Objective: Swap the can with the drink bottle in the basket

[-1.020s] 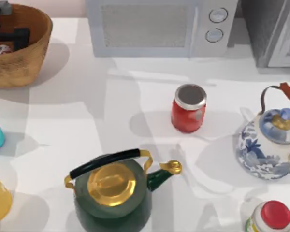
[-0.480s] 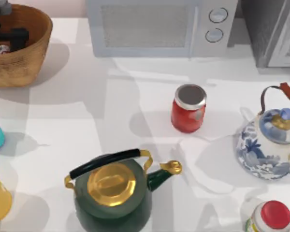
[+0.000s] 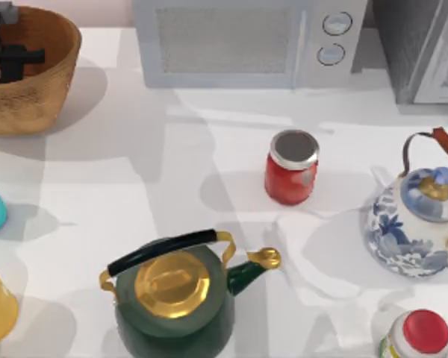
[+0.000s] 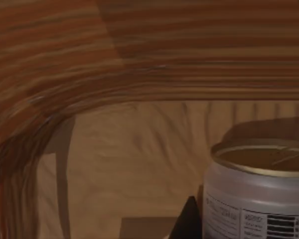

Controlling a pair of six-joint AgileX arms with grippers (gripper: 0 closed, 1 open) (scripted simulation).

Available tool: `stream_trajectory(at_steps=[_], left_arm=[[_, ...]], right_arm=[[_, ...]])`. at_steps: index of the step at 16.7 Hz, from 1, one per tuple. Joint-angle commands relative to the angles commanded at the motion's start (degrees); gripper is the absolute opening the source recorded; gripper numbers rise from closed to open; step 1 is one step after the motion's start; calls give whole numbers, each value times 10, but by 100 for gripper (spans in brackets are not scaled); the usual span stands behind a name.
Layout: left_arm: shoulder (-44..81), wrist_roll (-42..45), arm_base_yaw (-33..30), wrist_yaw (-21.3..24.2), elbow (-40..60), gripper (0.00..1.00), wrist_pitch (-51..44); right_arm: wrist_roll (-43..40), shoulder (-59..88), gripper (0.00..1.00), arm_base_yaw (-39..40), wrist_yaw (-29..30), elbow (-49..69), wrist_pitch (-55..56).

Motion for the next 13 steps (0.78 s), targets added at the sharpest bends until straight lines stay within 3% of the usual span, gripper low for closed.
stream_trajectory(at_steps=[2,13], left_arm=[[0,0,0,0,0,0,0],[-38,-2,1,-11,-16,0,7]], right_arm=[[0,0,100,0,0,0,0],[0,0,100,0,0,0,0]])
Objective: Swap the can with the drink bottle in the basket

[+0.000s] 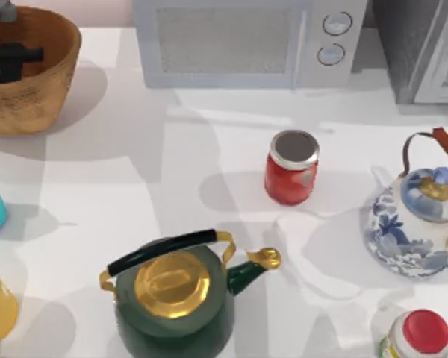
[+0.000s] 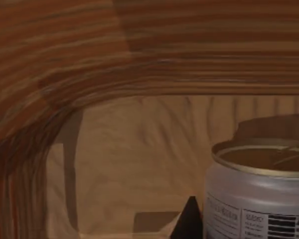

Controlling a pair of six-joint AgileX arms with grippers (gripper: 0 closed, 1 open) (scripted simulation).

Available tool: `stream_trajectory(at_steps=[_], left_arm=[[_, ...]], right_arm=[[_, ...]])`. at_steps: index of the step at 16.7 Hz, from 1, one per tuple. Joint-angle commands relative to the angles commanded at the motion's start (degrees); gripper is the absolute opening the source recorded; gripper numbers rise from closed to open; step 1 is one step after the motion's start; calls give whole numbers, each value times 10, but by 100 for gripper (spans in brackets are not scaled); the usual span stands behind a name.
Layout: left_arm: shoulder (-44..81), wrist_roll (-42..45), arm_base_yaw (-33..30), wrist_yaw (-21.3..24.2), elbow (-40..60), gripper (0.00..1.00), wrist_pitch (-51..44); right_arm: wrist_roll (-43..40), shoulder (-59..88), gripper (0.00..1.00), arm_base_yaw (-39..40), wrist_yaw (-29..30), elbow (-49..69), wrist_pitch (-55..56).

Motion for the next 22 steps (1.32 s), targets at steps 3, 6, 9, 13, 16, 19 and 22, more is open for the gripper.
stream_trajectory(at_steps=[3,6,9,13,16,19,22], left_arm=[[-69,-4,-5,-23,-68,0,33],[-192,-9,-14,-53,-189,0,85],[-364,-13,-27,-82,-354,0,153],[-645,-20,-43,-107,-607,0,260],[-866,-28,-51,-111,-798,0,345],[-1069,-38,-56,-102,-982,0,433],[-1242,-49,-58,-83,-1140,0,514]], right_arm=[[0,0,100,0,0,0,0],[0,0,100,0,0,0,0],[0,0,100,0,0,0,0],[0,0,100,0,0,0,0],[0,0,100,0,0,0,0],[0,0,100,0,0,0,0],[0,0,100,0,0,0,0]])
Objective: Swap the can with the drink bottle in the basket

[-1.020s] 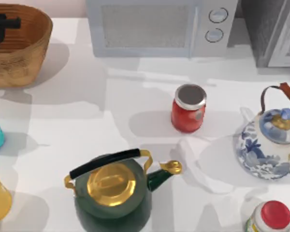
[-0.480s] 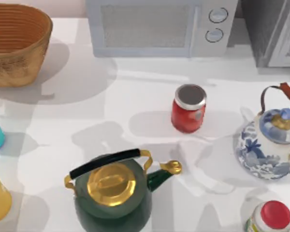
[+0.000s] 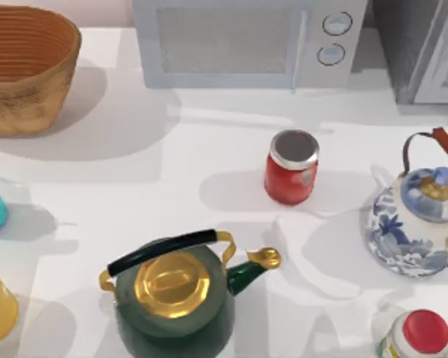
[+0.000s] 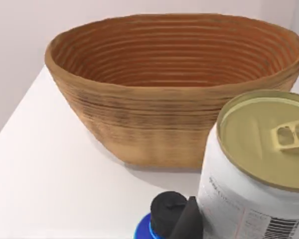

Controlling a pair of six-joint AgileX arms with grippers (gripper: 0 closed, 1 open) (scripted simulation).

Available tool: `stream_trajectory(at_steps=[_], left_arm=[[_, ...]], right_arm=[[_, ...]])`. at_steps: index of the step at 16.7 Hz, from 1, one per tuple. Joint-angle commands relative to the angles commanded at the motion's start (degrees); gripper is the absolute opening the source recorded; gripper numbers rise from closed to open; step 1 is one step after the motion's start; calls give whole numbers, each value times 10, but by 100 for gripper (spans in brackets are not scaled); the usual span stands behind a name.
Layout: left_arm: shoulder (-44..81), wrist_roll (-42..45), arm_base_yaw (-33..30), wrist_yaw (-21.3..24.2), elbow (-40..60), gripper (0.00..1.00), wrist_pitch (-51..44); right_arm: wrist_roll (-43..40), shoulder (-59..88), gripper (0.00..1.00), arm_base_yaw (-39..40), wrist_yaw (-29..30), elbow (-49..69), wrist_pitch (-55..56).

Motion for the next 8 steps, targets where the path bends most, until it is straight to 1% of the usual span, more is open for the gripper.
stream_trajectory(at_steps=[2,4,6,8], left_arm=[[-89,-6,0,15,-80,0,46],[-155,-12,1,29,-139,0,82],[-197,-15,2,41,-175,0,106],[-215,-17,2,46,-190,0,117]], right_arm=[[0,0,100,0,0,0,0],[0,0,100,0,0,0,0],[0,0,100,0,0,0,0],[0,0,100,0,0,0,0]])
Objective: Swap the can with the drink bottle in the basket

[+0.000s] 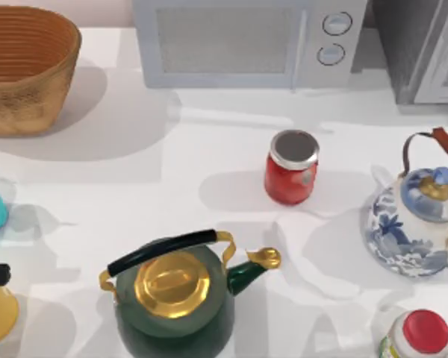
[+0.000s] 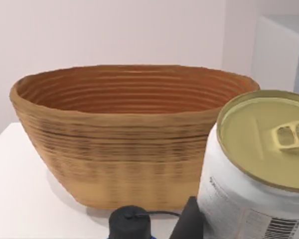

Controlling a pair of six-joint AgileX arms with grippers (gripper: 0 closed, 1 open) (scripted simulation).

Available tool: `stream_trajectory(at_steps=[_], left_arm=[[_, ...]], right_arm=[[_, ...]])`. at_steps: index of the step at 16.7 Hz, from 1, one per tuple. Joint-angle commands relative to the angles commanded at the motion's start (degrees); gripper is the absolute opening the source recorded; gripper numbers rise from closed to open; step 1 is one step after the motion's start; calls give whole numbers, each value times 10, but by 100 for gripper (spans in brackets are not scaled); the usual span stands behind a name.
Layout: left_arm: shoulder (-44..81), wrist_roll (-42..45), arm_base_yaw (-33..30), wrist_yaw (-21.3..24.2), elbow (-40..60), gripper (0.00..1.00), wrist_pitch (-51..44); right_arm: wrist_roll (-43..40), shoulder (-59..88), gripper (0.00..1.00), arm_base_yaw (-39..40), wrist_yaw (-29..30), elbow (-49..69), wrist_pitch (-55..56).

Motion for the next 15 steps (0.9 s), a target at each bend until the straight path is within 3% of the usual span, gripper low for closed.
stream_trajectory(at_steps=[9,15], left_arm=[[34,2,1,11,17,0,17],[237,6,-9,102,120,0,124]], right_arm=[[0,0,100,0,0,0,0],[0,0,100,0,0,0,0]])
